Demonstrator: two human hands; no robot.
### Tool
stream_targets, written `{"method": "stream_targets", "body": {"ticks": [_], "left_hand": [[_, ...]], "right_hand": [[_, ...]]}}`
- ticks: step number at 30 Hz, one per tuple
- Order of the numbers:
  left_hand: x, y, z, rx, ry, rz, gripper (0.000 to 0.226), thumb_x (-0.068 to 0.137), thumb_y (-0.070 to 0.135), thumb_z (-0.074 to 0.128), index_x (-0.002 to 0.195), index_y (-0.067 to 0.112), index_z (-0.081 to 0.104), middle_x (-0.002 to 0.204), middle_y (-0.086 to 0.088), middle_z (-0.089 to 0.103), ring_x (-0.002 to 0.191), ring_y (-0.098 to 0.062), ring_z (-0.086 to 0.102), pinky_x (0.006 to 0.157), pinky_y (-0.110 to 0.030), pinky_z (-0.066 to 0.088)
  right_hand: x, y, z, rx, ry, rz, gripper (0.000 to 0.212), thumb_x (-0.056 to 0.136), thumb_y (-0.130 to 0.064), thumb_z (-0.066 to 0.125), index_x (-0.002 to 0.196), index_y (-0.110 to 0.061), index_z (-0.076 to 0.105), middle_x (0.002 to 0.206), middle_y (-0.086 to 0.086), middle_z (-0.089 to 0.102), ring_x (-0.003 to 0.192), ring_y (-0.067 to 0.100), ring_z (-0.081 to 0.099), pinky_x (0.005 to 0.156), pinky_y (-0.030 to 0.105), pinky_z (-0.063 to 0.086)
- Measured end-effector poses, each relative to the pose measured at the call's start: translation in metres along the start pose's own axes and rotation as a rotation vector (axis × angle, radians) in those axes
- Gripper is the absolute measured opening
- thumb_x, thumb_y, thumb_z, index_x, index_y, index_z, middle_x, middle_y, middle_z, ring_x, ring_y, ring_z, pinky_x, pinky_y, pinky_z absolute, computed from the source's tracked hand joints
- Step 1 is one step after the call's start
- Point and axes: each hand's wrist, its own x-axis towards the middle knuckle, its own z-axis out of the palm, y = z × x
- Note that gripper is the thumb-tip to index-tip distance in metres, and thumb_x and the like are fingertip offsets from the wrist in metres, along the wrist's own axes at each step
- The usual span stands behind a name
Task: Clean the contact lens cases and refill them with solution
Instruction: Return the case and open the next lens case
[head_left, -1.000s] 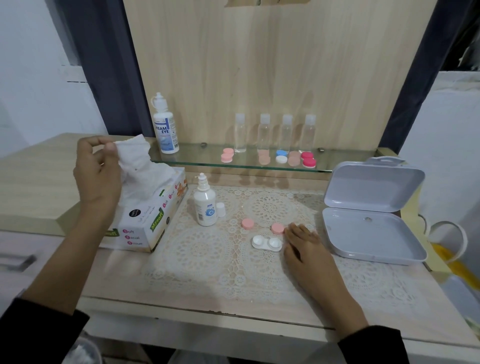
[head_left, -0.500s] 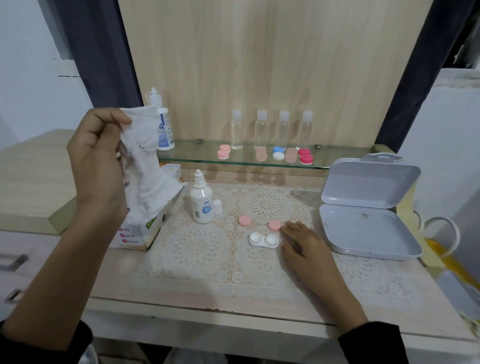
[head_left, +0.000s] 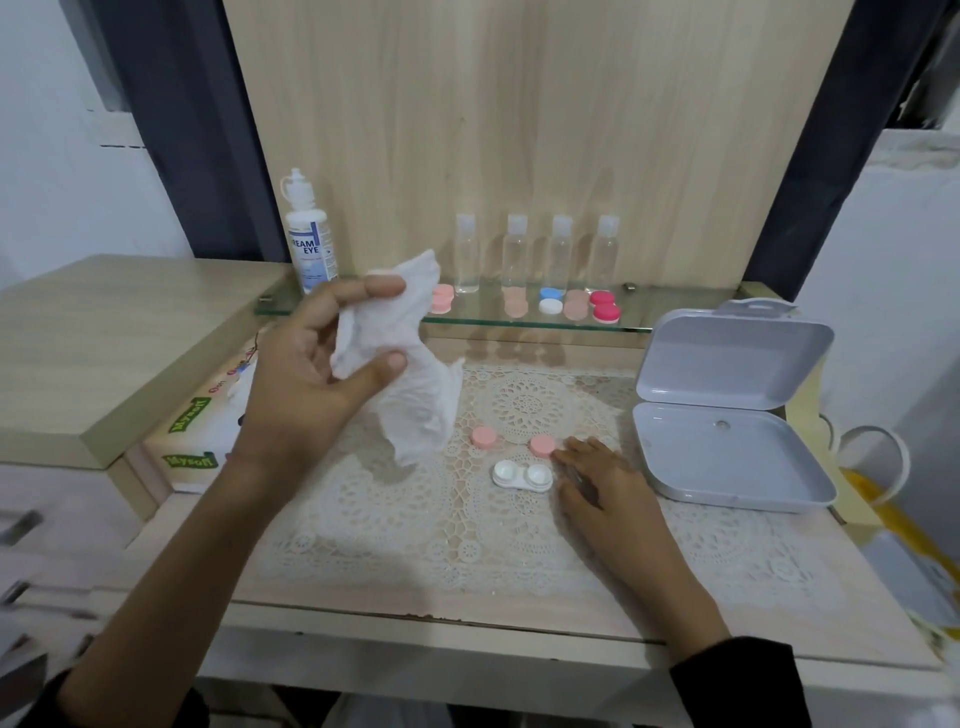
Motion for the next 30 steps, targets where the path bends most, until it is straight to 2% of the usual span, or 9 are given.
{"method": "stream_targets", "body": {"ticks": [2,6,10,12,16,18,20,24,30], "left_hand": [[-0.004,-0.007,0.003,0.03,0.013,-0.011,0.036,0.076,-0.005,0.069,0.109,0.008,0.063,0.114,0.004,0.064,0.106,-0.003,0.061,0.087,-0.015,0.048],[-0.011,-0.018,0.011,0.141,0.04,0.021,0.025,0.077,-0.001,0.069,0.101,0.007,0.068,0.105,0.003,0.067,0.096,0.004,0.061,0.083,-0.007,0.043],[-0.015,-0.034,0.021,0.18,0.102,0.027,0.017,0.082,0.011,0.068,0.099,0.011,0.071,0.107,0.005,0.066,0.098,-0.001,0.059,0.084,-0.012,0.042],[-0.016,-0.041,0.027,0.154,0.128,-0.004,0.014,0.084,0.011,0.066,0.097,0.013,0.071,0.105,0.01,0.068,0.104,-0.001,0.059,0.089,-0.014,0.042],[-0.019,-0.046,0.043,0.12,0.138,-0.053,0.017,0.091,0.006,0.059,0.095,0.021,0.067,0.094,0.024,0.067,0.092,0.006,0.059,0.079,-0.008,0.041],[-0.021,-0.046,0.051,0.107,0.143,-0.05,0.016,0.092,0.007,0.058,0.098,0.02,0.064,0.094,0.028,0.064,0.091,0.008,0.057,0.076,-0.006,0.04],[-0.021,-0.047,0.058,0.089,0.156,-0.059,0.014,0.092,0.007,0.058,0.099,0.017,0.063,0.092,0.031,0.063,0.091,0.011,0.056,0.075,-0.004,0.039],[-0.022,-0.053,0.072,0.014,0.15,-0.14,0.013,0.09,0.011,0.062,0.096,0.022,0.059,0.087,0.017,0.066,0.083,0.005,0.061,0.069,-0.01,0.045],[-0.031,-0.063,0.083,-0.117,0.045,-0.294,0.009,0.091,0.019,0.058,0.091,0.012,0.063,0.085,0.008,0.069,0.084,-0.01,0.065,0.072,-0.019,0.05]], "right_hand": [[0.0,0.001,0.0,0.004,0.007,-0.002,0.035,0.094,-0.013,0.054,0.128,-0.011,0.061,0.136,0.005,0.057,0.134,0.02,0.042,0.102,0.009,0.018],[-0.001,-0.004,-0.002,0.015,0.015,-0.008,0.03,0.093,-0.009,0.054,0.121,-0.007,0.065,0.126,0.008,0.063,0.123,0.022,0.048,0.087,-0.001,0.018],[-0.002,-0.005,-0.003,0.034,0.024,-0.028,0.033,0.091,-0.005,0.056,0.122,-0.008,0.065,0.131,0.007,0.06,0.127,0.017,0.046,0.096,-0.004,0.008],[-0.002,-0.006,-0.003,0.065,0.041,-0.027,0.032,0.092,-0.005,0.056,0.121,-0.01,0.067,0.129,0.003,0.061,0.129,0.016,0.046,0.103,0.004,0.014],[-0.002,-0.012,-0.004,0.244,0.157,-0.042,0.018,0.098,-0.019,0.055,0.09,-0.014,0.07,0.096,-0.011,0.069,0.109,0.009,0.058,0.091,0.007,0.035],[-0.001,-0.015,-0.006,0.365,0.18,-0.062,0.02,0.096,-0.03,0.06,0.108,-0.018,0.07,0.111,-0.011,0.067,0.114,0.005,0.056,0.097,0.014,0.037],[-0.002,-0.018,-0.007,0.451,0.172,-0.086,0.04,0.087,-0.038,0.07,0.125,-0.033,0.061,0.123,-0.02,0.06,0.119,0.0,0.052,0.098,0.014,0.038],[0.006,-0.029,0.0,0.439,0.184,-0.324,0.075,0.07,-0.044,0.081,0.137,-0.036,0.047,0.118,-0.017,0.059,0.098,0.012,0.06,0.078,0.02,0.048],[0.025,-0.036,0.012,0.395,0.384,-0.447,0.026,0.081,-0.014,0.077,0.106,-0.01,0.072,0.079,-0.001,0.062,0.069,0.01,0.058,0.06,0.029,0.051]]}}
